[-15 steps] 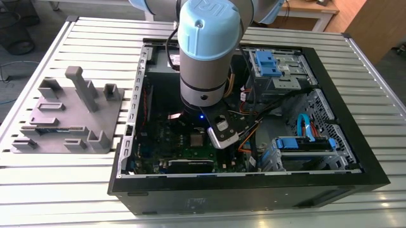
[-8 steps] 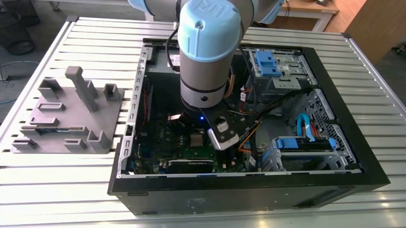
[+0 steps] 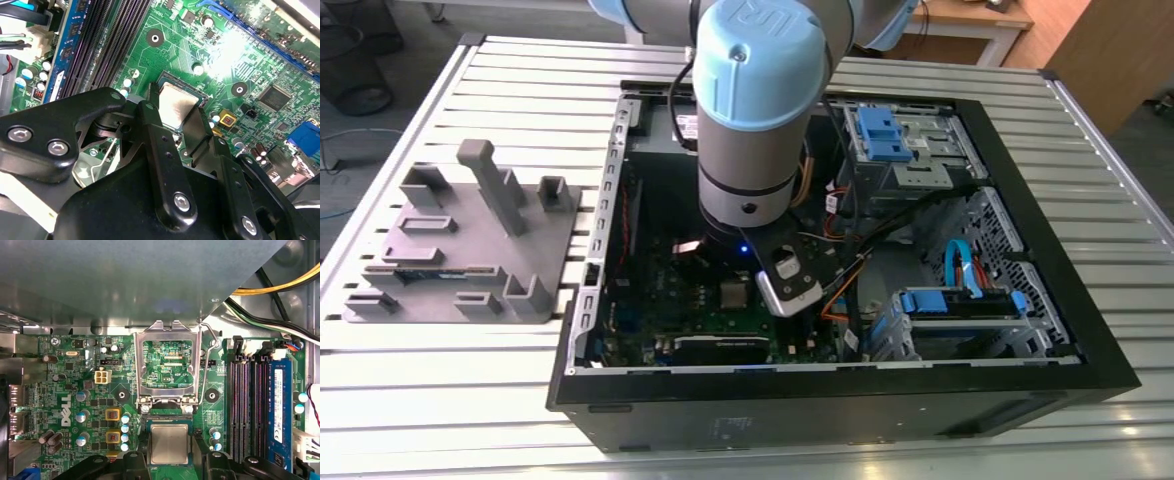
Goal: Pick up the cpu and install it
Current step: 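Place the cpu into insertion slot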
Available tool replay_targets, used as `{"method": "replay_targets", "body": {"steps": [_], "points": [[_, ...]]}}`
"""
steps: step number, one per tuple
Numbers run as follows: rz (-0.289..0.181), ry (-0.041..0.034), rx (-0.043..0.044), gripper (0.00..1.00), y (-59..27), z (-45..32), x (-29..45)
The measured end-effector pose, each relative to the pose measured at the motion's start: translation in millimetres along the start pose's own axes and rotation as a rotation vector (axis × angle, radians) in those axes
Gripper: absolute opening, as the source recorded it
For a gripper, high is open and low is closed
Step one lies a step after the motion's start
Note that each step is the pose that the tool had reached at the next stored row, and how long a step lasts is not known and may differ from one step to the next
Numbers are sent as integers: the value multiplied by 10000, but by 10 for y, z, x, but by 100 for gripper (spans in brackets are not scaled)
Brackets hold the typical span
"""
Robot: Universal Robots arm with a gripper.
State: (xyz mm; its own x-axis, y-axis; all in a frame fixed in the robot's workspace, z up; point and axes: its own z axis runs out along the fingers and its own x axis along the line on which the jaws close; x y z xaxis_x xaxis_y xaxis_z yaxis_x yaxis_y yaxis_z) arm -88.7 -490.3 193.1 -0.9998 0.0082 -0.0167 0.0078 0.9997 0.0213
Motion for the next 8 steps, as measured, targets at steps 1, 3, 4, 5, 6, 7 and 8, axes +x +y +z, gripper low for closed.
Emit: {"method": "replay_targets", "body": {"steps": [1,3,4,5,6,7,8], "points": [[1,0,-1,46,0,3,1],[1,1,1,46,0,6,1],[1,0,0,46,0,9,2],[1,0,2,46,0,9,2],[0,1,2,46,0,9,2],[1,1,1,46,0,11,2],[1,0,0,46,0,12,2]]}}
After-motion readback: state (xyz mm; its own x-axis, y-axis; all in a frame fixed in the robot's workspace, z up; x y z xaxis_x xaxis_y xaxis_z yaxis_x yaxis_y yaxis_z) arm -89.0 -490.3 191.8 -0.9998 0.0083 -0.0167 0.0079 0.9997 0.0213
